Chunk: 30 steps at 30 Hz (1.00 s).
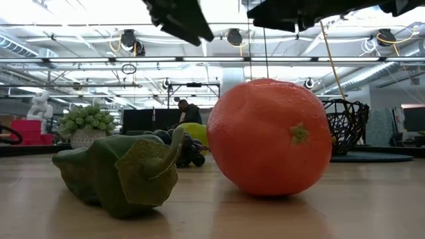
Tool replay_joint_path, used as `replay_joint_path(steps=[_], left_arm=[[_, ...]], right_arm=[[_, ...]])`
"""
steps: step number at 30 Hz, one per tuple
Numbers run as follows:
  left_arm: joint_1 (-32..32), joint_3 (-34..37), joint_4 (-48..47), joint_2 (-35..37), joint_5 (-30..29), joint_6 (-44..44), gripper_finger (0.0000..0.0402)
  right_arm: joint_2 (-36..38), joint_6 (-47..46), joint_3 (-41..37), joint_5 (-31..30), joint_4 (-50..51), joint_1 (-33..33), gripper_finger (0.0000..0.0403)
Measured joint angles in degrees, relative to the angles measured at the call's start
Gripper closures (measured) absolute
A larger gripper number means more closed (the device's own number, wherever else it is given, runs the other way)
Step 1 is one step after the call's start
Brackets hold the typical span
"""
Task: Build produce basket
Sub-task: Put the orange pumpkin into the black wire basket
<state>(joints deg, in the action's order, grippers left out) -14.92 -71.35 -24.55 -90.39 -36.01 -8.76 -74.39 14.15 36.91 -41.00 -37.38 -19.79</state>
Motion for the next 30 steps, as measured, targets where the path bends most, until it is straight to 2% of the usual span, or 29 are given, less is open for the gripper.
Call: replay_joint_path(steps=[4,7,14,20,25,30], left_arm=[[0.0,0.0,-5.2,0.1,0.0,-2.8,0.0031],[0.3,0.1,-6.6,0.1,0.0,-4.0,0.0037],[0.5,1.1,-4.2,0.1,0.5,-3.9,0.0054],[0.5,1.1,0.7,0.1,6.4,-0.2,0.0075],[0.5,1.1,2.4,0.1,8.0,1.1,0.0092],[0.5,1.1,2.4,0.1,8.0,1.1,0.0099]], right_arm=[[0.0,2.1,0.0,-5.5,1.9,0.2,0.0086],[-0.2,-6.7,0.0,-5.1,7.1,0.7,0.0086],[-0.7,-29.1,0.0,2.1,27.4,0.0,0.0085],[-0.7,-33.0,0.0,11.4,36.9,-3.0,0.0085],[-0.7,-35.6,0.0,7.2,42.5,-5.2,0.0085],[-0.7,-42.5,0.0,1.6,47.4,-7.3,0.0085]])
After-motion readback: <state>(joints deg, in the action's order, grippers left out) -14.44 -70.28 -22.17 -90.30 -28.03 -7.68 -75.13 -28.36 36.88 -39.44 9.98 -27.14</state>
